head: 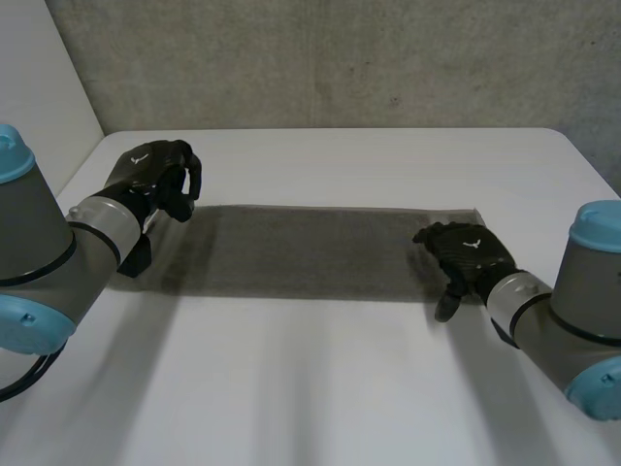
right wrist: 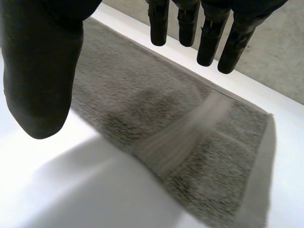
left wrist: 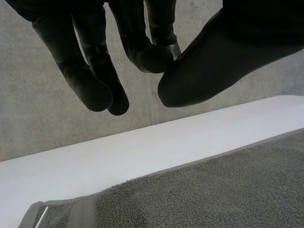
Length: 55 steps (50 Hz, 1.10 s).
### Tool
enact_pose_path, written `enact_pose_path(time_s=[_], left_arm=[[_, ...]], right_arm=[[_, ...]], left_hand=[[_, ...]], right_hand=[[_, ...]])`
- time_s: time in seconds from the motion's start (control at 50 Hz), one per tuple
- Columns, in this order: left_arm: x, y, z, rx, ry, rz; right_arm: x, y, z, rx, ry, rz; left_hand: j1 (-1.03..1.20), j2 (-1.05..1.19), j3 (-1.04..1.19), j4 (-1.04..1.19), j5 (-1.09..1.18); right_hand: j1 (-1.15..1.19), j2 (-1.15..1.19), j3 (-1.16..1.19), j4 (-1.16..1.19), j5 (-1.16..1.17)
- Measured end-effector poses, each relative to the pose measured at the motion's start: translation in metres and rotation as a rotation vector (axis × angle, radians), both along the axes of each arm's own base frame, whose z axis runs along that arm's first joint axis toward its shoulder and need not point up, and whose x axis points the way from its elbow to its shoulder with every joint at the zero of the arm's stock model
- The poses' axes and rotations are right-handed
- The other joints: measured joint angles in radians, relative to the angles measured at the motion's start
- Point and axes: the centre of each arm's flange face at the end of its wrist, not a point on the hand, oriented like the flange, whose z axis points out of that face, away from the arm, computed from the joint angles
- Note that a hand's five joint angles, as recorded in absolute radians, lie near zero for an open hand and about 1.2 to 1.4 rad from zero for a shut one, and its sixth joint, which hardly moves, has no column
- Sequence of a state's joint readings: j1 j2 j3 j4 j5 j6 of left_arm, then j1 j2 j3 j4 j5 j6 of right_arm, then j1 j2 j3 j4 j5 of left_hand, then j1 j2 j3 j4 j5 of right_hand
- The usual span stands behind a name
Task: Fold the towel.
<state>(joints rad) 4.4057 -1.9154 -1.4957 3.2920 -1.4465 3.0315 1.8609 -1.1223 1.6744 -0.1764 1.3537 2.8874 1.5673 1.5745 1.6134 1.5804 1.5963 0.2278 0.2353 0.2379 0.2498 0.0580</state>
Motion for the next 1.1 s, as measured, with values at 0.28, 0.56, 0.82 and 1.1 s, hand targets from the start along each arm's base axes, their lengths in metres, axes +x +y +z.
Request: enact_pose_path(time_s=[0.28,0.56,0.82,1.1], left_arm=[[0.0,0.002,0.002,-0.004,0.002,-0.002],[0.0,0.004,0.003,-0.008,-0.001,-0.004],[-0.002,0.005,0.004,-0.012,-0.008,-0.006],[-0.005,0.008,0.003,-0.007,-0.01,-0.017]], right_arm=[[-0.037,-0.031,-0.001,-0.016,0.107,-0.041],[-0.064,-0.046,-0.02,0.034,0.069,-0.028],[-0.064,-0.051,-0.034,0.015,0.075,-0.023],[-0.064,-0.054,-0.039,-0.012,0.083,-0.028]], left_hand=[[0.0,0.0,0.0,0.0,0.0],[-0.005,-0.041,-0.056,-0.042,-0.046],[-0.844,-0.847,-0.897,-0.859,-0.882],[-1.027,-1.038,-1.088,-1.032,-1.084]], right_hand=[[0.209,0.21,0.209,0.201,0.226],[0.413,0.406,0.407,0.393,0.411],[0.416,0.406,0.408,0.393,0.413],[0.631,0.615,0.616,0.605,0.617]])
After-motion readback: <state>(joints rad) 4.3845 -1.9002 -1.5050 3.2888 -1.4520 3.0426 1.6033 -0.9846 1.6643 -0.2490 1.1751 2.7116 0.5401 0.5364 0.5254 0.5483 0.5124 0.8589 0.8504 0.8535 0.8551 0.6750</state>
